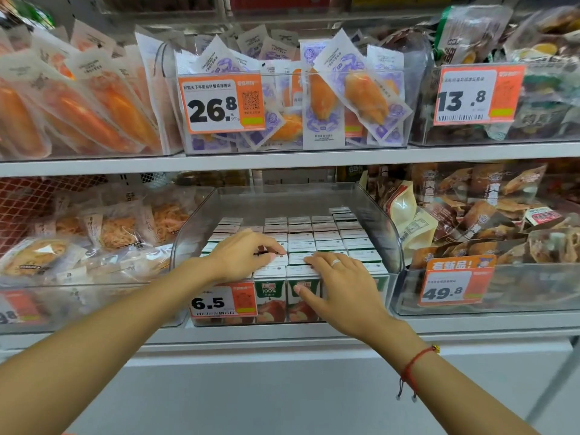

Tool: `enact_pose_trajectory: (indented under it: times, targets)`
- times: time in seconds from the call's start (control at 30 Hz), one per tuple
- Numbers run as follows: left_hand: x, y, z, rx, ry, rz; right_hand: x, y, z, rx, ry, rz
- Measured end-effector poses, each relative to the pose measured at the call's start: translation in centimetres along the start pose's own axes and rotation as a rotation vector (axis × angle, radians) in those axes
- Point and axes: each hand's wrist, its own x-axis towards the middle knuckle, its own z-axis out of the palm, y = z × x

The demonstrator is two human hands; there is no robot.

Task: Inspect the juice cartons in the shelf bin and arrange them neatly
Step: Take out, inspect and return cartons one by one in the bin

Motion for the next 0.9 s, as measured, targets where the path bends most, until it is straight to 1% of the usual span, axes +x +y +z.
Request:
enact_pose_trajectory:
  times: [0.07, 0.13, 0.2, 0.27, 0.33, 0.43, 0.6, 0.8, 0.9]
  targets:
    - [0.7, -0.3, -0.7, 0.012, -0.005, -0.018, 0.0, 0.0, 0.0, 0.003, 0.003, -0.007]
    - [1.6, -0.6, -1.6, 0.1, -0.028, -0.041, 0.1, 0.1, 0.0, 0.003, 0.004, -0.012]
    - [2.5, -0.8, -2.5, 0.217, -0.147, -0.053, 0.0, 0.1, 0.1, 0.005, 0.0, -0.01]
    - [3.4, -0.7, -3.1, 0.233, -0.284, -0.082, 0.0, 0.1, 0.2, 0.015, -0.001, -0.006]
    - [4.2, -0.5, -3.3, 0.263, -0.342, -0.084, 0.1, 0.2, 0.2, 0.02, 0.004, -0.004]
    - [4.9, -0.3, -3.2, 0.301, -0.347, -0.075, 0.1, 0.2, 0.2, 0.022, 0.011, -0.005]
    - [5.2, -0.4, -3.2, 0.279, -0.358, -0.062, 0.1, 0.3, 0.4, 0.029, 0.016, 0.0]
    - [5.1, -0.1, -3.3, 0.407, -0.435, 0.005, -0.1, 0.4, 0.5, 0.029, 0.02, -0.002]
    - [5.0, -0.3, -3.3, 0.407, -0.407, 0.022, -0.2, 0.4, 0.5, 0.023, 0.031, -0.008]
